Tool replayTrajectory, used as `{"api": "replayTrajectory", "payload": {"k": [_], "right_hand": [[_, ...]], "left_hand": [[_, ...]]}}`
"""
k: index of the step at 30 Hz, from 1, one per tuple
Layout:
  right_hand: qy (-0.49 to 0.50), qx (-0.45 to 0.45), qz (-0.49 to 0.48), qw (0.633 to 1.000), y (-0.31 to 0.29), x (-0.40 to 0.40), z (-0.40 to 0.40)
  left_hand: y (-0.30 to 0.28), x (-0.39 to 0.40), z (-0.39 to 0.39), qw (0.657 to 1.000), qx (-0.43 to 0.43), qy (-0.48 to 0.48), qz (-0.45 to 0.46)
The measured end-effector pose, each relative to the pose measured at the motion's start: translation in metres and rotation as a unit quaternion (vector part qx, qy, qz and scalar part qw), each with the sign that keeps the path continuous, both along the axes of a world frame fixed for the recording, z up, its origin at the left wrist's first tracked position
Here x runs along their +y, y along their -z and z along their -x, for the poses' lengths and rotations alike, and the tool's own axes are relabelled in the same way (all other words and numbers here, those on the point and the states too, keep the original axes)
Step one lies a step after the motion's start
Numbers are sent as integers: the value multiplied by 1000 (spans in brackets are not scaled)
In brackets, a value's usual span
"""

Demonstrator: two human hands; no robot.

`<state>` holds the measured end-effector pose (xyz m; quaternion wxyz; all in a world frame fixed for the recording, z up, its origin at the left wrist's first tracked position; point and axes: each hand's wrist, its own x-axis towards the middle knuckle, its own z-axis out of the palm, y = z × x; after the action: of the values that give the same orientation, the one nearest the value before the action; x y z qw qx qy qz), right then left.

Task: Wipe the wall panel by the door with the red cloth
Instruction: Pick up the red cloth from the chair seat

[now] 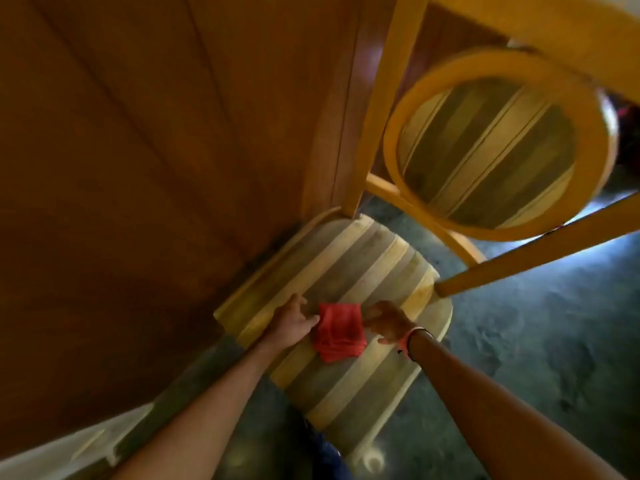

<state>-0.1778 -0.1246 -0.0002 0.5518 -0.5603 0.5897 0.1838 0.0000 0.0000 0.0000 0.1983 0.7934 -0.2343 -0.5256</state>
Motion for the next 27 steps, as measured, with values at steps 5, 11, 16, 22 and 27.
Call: {"api": "replayTrajectory", "payload": {"k": [5, 11, 16, 22, 27], "right_hand": [[-15, 31, 32, 999, 53, 7, -7], [102, -32, 13, 994, 74, 19, -9], [212, -131, -16, 968, 22, 16, -20], [176, -302, 35, 936, -93, -7, -55], [126, -430, 87, 890, -224, -7, -99]], "left_hand": [[61, -11, 29, 986, 85, -135, -38], [82, -16, 35, 970, 80, -230, -22], [32, -12, 10, 964, 148, -218, 32], [-87, -24, -28, 941, 153, -231, 194], [-221, -14, -58, 889, 133, -268, 346]]}}
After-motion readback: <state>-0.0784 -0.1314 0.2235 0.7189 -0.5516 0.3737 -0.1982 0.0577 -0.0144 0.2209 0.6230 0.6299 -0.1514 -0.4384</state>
